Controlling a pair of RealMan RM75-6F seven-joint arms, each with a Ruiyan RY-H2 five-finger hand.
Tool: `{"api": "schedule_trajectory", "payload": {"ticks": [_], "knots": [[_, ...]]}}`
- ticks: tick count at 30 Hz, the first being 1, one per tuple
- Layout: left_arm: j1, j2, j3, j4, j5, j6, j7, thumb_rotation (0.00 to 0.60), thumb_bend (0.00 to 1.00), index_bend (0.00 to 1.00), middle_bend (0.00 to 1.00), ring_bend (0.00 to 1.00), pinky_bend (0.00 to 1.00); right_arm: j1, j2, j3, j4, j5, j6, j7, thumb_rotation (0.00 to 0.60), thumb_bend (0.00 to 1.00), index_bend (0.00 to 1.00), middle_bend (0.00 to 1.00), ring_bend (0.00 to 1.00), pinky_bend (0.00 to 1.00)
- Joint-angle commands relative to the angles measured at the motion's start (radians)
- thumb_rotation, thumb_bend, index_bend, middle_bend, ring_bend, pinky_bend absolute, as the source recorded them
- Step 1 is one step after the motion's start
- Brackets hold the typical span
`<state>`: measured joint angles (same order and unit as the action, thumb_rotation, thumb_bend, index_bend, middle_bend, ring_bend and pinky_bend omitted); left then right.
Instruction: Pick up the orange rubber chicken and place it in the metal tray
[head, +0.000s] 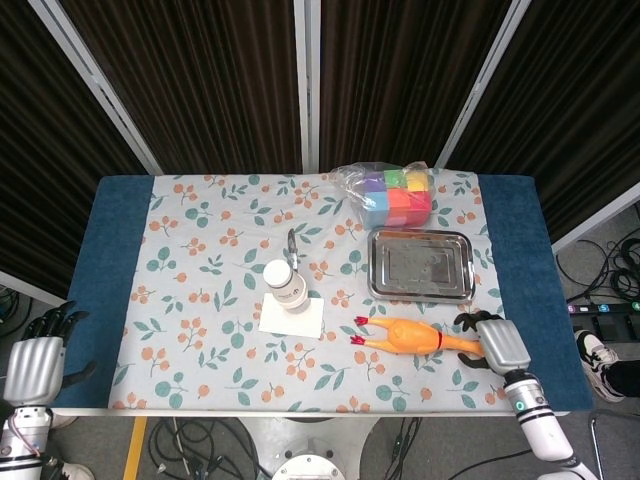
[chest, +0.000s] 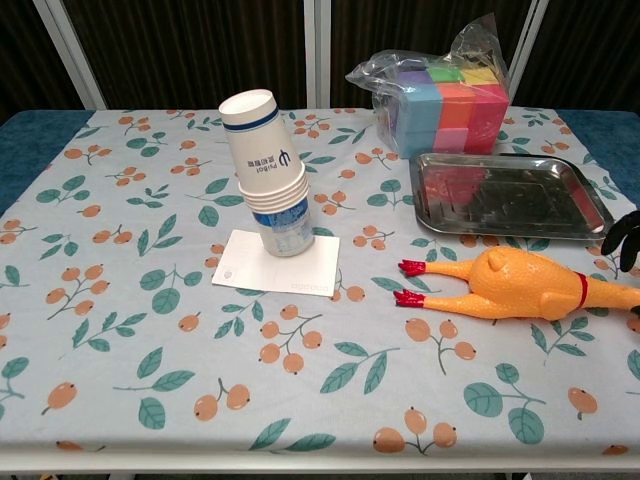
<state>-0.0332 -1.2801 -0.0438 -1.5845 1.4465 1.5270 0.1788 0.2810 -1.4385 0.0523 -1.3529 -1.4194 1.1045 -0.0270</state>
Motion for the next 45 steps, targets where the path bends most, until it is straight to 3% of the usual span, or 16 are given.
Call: {"api": "schedule_trajectory", "payload": {"ticks": [1, 9, 12, 16, 22, 26, 33, 38, 45], "knots": [[-0.001, 0.0, 0.0, 0.001, -0.002, -0.004, -0.001, 0.6, 0.14, 0.31, 0.24, 0.19, 0.24, 0.014, -0.028, -0.001, 0.033, 0.009, -0.02, -0.002, 0.6, 0.16, 0.37, 0.42, 0.29, 0.4], [0.002, -0.004, 0.001, 0.005, -0.006, -0.003, -0.005, 0.6, 0.14, 0.31, 0.24, 0.19, 0.24, 0.04, -0.072, -0.007, 0.079, 0.003, -0.04, 0.003, 0.6, 0.2, 0.41, 0.42, 0.31, 0.41], [0.005, -0.004, 0.002, 0.007, -0.005, -0.003, -0.011, 0.6, 0.14, 0.31, 0.24, 0.19, 0.24, 0.045, -0.083, -0.01, 0.089, -0.012, -0.027, 0.007, 0.6, 0.25, 0.47, 0.45, 0.33, 0.42], [0.002, -0.001, 0.004, 0.01, 0.002, -0.008, -0.032, 0.6, 0.14, 0.31, 0.24, 0.19, 0.24, 0.052, -0.095, -0.012, 0.104, -0.032, -0.009, 0.006, 0.6, 0.33, 0.62, 0.54, 0.43, 0.53], [-0.026, 0.042, -0.002, 0.0, 0.042, -0.027, -0.116, 0.6, 0.14, 0.31, 0.25, 0.19, 0.24, 0.08, -0.056, -0.025, 0.097, -0.129, 0.049, 0.022, 0.6, 0.4, 0.8, 0.65, 0.6, 0.79], [-0.059, 0.101, -0.021, -0.034, 0.091, -0.032, -0.264, 0.6, 0.13, 0.31, 0.24, 0.19, 0.24, 0.13, 0.045, -0.043, 0.082, -0.288, 0.141, 0.073, 0.6, 0.4, 0.92, 0.71, 0.69, 0.89], [-0.158, 0.231, -0.045, -0.089, 0.178, -0.102, -0.637, 0.6, 0.12, 0.31, 0.25, 0.19, 0.25, 0.236, 0.228, -0.004, -0.072, -0.457, 0.225, 0.021, 0.6, 0.4, 0.97, 0.74, 0.72, 0.93], [-0.252, 0.286, -0.076, -0.103, 0.188, -0.183, -0.873, 0.6, 0.12, 0.31, 0.25, 0.19, 0.25, 0.323, 0.296, 0.049, -0.209, -0.5, 0.195, -0.014, 0.6, 0.4, 0.98, 0.75, 0.72, 0.93], [-0.354, 0.334, -0.097, -0.114, 0.183, -0.28, -1.197, 0.6, 0.13, 0.28, 0.25, 0.19, 0.27, 0.444, 0.322, 0.11, -0.336, -0.525, 0.116, -0.017, 0.6, 0.4, 0.98, 0.75, 0.72, 0.93]]}}
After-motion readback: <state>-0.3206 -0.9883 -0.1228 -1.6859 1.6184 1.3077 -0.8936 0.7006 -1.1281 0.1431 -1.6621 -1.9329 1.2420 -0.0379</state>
